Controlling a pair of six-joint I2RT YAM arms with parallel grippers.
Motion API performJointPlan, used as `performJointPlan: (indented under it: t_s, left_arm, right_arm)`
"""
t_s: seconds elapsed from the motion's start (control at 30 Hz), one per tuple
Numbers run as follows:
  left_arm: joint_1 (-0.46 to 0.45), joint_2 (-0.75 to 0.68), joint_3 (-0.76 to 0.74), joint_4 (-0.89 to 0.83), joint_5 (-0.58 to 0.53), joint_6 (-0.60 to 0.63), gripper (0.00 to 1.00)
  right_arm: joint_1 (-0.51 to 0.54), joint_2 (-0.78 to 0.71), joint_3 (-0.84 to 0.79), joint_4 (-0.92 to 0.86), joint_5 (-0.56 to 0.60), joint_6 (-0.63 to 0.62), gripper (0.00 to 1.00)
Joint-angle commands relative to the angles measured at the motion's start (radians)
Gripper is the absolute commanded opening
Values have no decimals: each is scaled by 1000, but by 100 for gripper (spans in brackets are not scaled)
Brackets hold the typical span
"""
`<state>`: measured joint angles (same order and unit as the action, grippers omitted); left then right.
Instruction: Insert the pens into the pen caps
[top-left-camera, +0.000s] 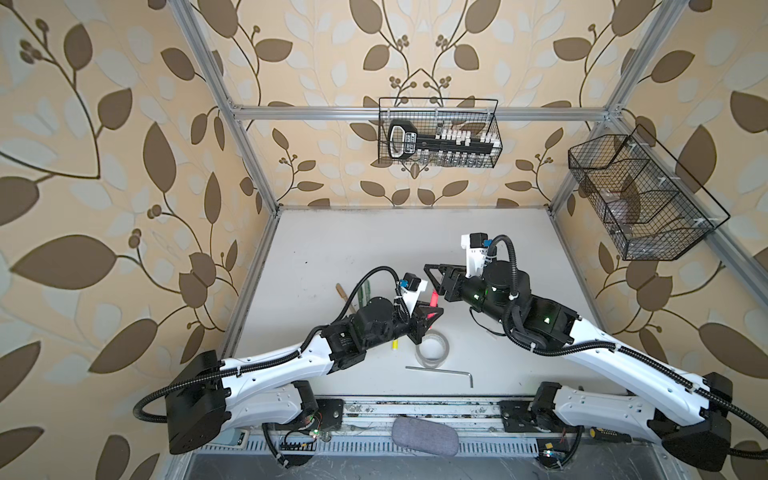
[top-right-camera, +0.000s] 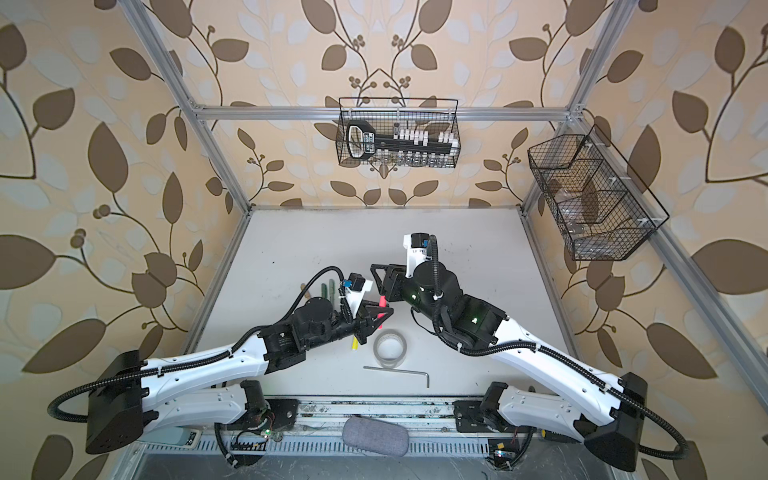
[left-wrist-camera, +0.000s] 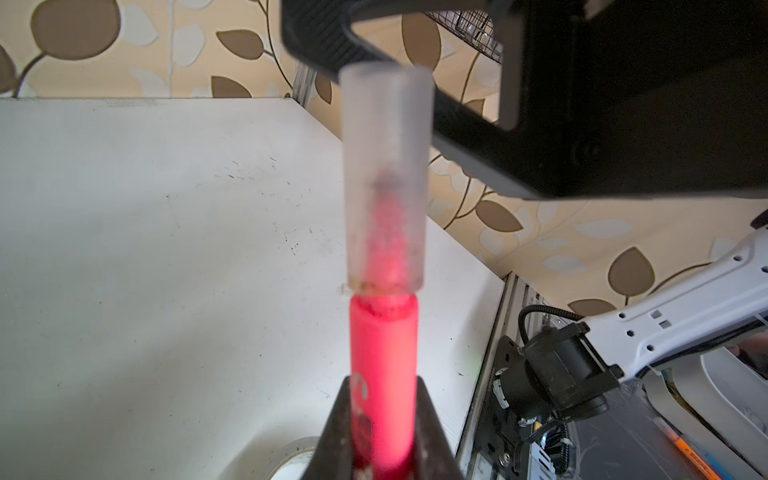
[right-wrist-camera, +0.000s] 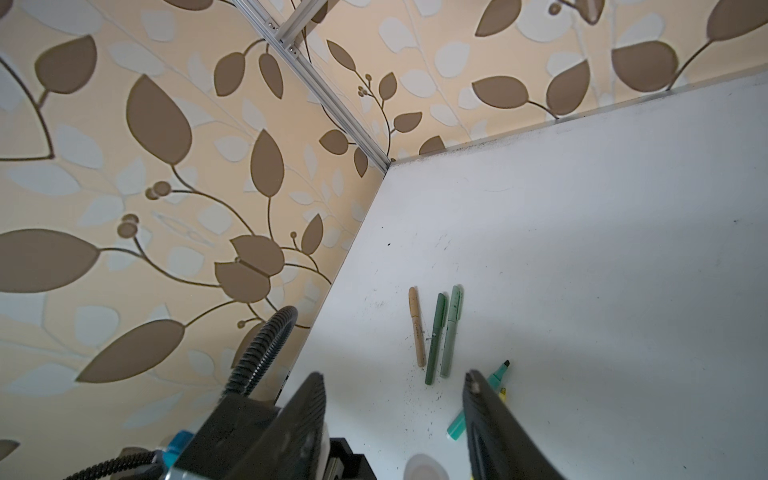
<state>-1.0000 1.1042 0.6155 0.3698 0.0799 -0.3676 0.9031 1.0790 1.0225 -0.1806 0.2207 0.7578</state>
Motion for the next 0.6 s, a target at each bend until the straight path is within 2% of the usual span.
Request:
performJointPlan:
  t_s: [0.0, 0.17, 0.37, 0.47, 0.57]
  left_arm:
    - [6, -24, 4, 40, 25, 27, 0]
    - [6, -32, 0, 36, 23, 27, 0]
    - [8, -44, -3, 33, 11, 19, 0]
    - [8, -54, -1, 26, -1, 13, 0]
    - [8, -69, 1, 1, -78, 14, 0]
  right_arm:
    - [4, 22, 33, -25, 6, -8, 51]
    - [4, 33, 32, -31, 7, -8, 41]
    - [8, 20, -1, -28, -1, -8, 17]
    - [15, -3, -45, -12, -6, -8, 10]
    - [29, -25, -78, -26, 16, 5, 4]
